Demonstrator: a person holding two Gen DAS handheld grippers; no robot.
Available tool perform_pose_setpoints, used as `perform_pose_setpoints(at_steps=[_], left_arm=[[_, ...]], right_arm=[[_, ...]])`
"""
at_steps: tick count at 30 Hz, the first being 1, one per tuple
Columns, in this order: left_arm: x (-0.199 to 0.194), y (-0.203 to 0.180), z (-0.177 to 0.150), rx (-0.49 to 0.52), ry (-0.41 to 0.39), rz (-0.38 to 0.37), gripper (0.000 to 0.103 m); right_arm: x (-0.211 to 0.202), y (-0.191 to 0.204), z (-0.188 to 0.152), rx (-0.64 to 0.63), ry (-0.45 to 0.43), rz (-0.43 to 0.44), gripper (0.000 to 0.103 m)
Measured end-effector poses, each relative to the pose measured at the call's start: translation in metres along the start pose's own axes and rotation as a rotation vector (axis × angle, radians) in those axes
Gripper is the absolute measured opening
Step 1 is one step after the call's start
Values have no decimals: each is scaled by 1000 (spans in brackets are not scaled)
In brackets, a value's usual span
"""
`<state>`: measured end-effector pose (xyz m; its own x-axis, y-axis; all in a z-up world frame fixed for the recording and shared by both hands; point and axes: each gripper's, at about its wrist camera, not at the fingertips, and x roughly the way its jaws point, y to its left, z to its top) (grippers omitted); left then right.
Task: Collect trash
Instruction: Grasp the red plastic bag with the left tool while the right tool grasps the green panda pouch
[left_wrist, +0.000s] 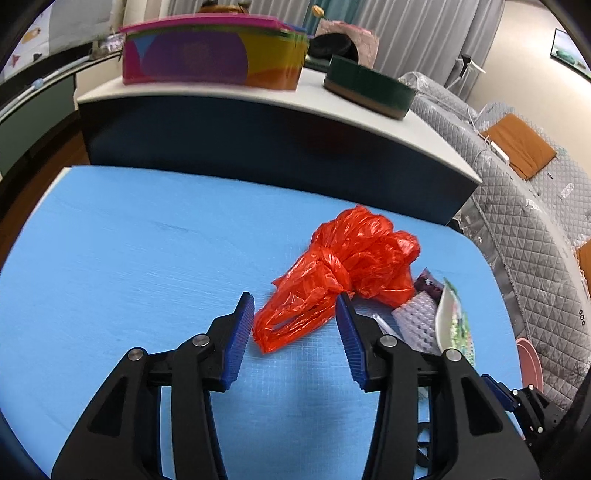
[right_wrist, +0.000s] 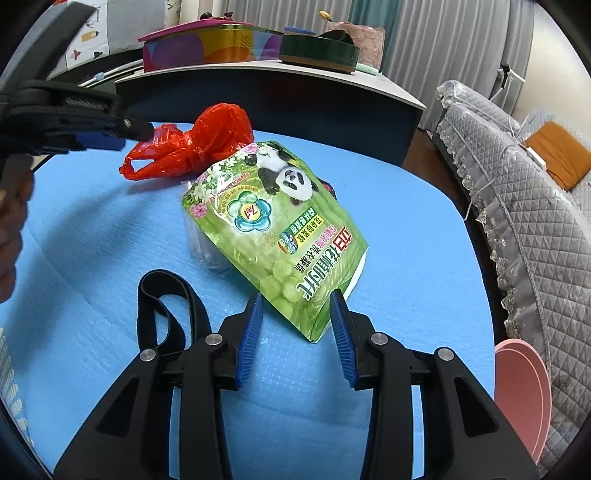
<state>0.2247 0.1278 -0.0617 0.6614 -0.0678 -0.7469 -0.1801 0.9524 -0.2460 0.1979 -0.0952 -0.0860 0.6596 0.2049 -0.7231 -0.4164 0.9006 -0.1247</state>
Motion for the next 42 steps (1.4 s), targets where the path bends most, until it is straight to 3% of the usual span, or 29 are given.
perform_pose_setpoints(at_steps=[10, 19, 25, 27, 30, 31, 32, 42], left_arm=[[15, 0, -2, 0, 39, -29, 43], [10, -15, -3, 65, 47, -49, 9], [-3, -18, -3, 82, 17, -53, 7], [-7, -17, -3, 74, 11, -52, 7], [-16, -16, -2, 50, 6, -56, 7], [-19, -16, -2, 52, -1, -57, 7], [-21, -17, -2, 53, -5, -58, 7], [-30, -11, 5, 38, -19, -76, 7]], right_arm=[[0, -5, 2, -2, -11, -14, 13], [-9, -13, 2, 15, -37, -38, 0], [-21, -17, 2, 25, -68, -43, 0], [-22, -18, 1, 31, -65, -38, 1], [-21, -18, 0, 35, -50, -28, 14], [-22, -16, -1, 33, -53, -27, 33], [-23, -14, -2, 28, -64, -32, 45], [-5, -6, 6, -12, -41, -58, 44]])
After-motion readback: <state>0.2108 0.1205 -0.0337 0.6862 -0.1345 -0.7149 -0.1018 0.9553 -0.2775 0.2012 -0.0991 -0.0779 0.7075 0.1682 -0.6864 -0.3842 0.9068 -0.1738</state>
